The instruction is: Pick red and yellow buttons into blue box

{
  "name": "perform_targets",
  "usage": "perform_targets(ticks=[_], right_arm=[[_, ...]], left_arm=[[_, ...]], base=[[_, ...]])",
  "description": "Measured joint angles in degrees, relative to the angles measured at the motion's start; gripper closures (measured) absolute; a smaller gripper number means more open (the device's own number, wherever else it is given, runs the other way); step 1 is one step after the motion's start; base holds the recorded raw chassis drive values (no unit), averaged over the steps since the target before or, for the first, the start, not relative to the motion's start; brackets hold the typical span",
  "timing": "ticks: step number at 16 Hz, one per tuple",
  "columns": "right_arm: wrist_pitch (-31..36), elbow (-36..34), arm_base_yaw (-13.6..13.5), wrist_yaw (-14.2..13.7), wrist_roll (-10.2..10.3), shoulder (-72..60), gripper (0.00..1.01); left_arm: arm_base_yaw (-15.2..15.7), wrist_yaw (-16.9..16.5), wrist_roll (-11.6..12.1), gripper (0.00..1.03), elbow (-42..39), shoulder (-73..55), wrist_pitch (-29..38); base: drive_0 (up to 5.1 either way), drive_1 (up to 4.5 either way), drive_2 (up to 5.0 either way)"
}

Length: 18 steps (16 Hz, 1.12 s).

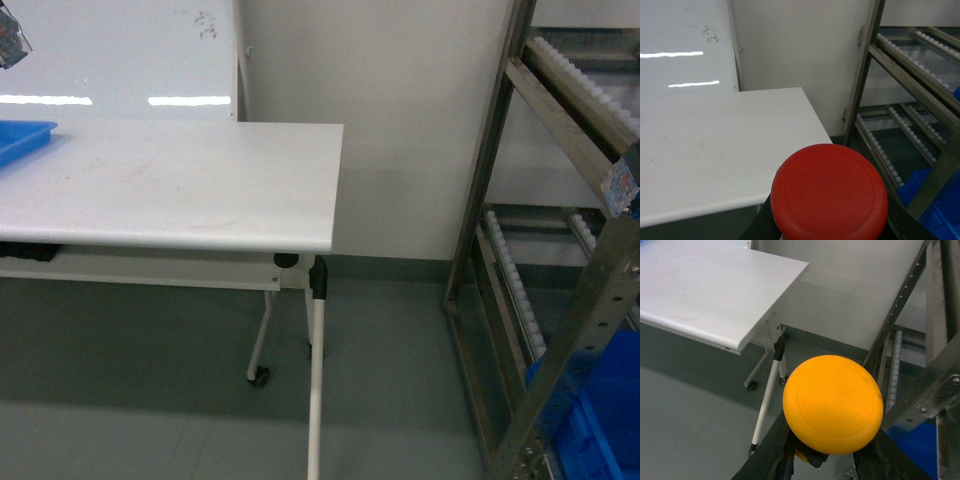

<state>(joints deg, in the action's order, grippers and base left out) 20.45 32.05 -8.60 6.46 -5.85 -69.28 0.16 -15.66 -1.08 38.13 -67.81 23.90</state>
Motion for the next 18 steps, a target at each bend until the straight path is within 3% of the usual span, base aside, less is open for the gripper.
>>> perform_targets(ticks=[18], right_arm=[[0.2, 0.0, 0.0, 0.0, 0.0, 0.0, 0.76]], left_arm=[[0.0, -0.1, 0.0, 0.78, 0.0, -0.1, 0.1]], base=[[4.7, -2.23, -2.2]])
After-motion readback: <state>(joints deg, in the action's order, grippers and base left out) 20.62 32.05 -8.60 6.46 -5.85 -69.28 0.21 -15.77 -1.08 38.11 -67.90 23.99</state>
